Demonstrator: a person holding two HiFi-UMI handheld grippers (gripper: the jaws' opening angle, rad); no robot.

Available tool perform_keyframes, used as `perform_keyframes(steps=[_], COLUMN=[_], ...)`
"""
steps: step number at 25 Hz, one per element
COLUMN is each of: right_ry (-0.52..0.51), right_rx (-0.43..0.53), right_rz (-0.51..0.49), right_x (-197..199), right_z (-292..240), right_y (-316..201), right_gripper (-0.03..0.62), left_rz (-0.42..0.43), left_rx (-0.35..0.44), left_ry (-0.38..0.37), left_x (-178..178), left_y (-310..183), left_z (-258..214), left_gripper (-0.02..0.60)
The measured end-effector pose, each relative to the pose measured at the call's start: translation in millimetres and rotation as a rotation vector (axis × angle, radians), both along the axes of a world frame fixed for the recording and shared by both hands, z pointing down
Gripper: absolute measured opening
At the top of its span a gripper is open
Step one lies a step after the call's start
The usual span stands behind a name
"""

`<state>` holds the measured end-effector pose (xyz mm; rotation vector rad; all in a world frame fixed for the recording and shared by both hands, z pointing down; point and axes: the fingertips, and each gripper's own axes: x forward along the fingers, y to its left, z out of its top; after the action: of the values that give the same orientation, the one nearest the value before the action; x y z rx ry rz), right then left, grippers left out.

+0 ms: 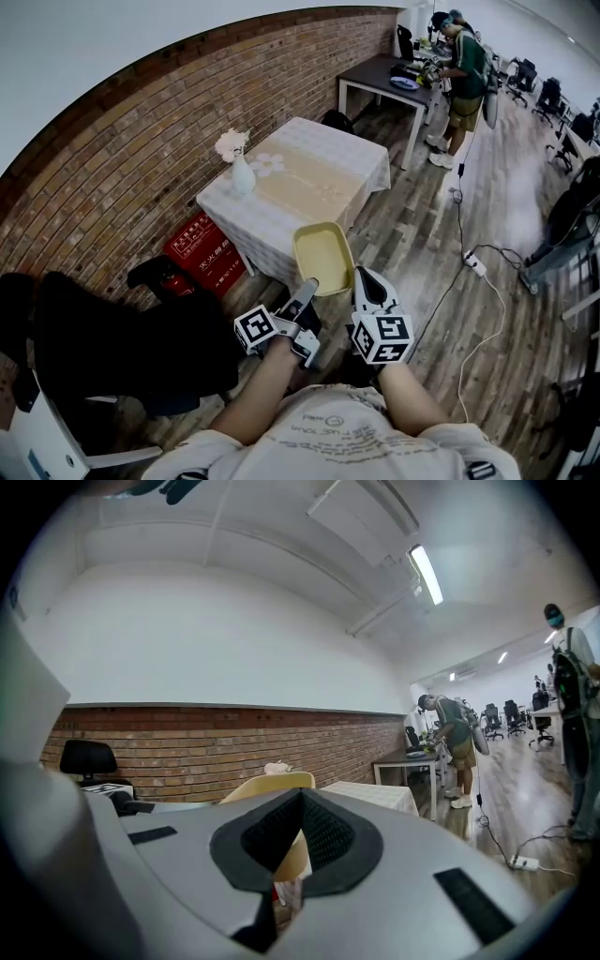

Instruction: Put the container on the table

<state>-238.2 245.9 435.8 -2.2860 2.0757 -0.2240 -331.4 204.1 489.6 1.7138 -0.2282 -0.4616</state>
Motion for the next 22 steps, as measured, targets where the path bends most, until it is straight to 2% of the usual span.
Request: perform_keyframes(steps=[10,14,22], right_ry=[0.0,0.003,0.003], right_rx=[0.008,0.015,0.021], right_rz=[-0.015,-0.018,-0.033], right_x=[33.4,53.8,103.5], right_z=[4.9,3.9,-4.1], right_y=[-48.5,-73.2,-118.4], right_gripper=[0.002,0.002,0.002], left_rz=[-0.002,0.0,0.004], left_rx=[-0.003,0.026,0.018], left_ry=[-0.023,-0.036,-0.048], left_x=[32.9,53.2,106.9], left_y=[-43.7,-66.1,-110.4], left_z=[6.4,1.2,-1.4], left_gripper=[0.229,0.229,0.229])
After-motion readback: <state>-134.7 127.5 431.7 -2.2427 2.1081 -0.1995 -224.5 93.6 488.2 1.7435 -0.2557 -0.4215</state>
